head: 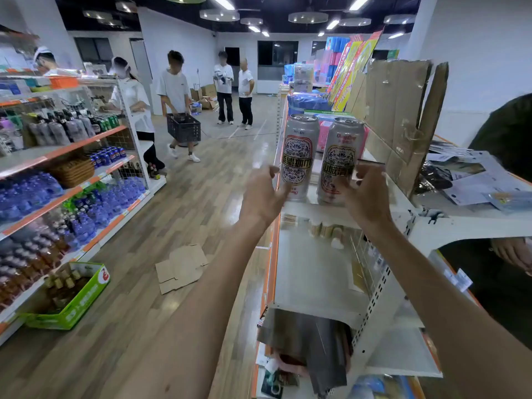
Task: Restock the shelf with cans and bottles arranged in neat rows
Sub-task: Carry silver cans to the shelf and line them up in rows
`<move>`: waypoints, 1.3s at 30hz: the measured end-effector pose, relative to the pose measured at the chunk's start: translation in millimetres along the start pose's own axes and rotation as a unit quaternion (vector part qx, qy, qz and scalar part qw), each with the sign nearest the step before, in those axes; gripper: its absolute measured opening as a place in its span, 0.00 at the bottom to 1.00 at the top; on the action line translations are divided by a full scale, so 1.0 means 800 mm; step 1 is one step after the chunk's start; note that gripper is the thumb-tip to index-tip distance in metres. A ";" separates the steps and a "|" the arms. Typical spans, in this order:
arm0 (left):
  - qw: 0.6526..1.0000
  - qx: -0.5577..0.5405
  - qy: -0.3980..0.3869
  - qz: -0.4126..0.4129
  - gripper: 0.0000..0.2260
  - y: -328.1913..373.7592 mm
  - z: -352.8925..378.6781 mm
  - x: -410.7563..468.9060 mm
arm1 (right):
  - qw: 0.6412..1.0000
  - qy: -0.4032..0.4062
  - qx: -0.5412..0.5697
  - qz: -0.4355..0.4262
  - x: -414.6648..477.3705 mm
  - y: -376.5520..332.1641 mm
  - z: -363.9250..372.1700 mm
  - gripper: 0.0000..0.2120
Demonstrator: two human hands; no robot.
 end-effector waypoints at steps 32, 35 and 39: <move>0.986 -0.132 -0.043 0.087 0.29 0.083 -0.020 0.105 | 0.996 0.006 0.073 -0.046 0.091 -0.054 -0.022 0.27; 0.985 -0.143 -0.057 0.082 0.26 0.075 -0.021 0.108 | 0.996 0.004 0.080 -0.049 0.094 -0.054 -0.021 0.25; 0.980 -0.181 -0.059 0.055 0.27 0.069 -0.014 0.108 | 0.995 0.009 0.097 -0.025 0.090 -0.050 -0.019 0.29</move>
Point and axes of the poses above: each hand's wrist, its own x-axis towards the middle knuckle, its own z-axis out of the palm, y = z × x, the point moved 5 cm from there along x, towards the middle knuckle, and after that the axes turned 1 degree about y, right-handed, at the moved point
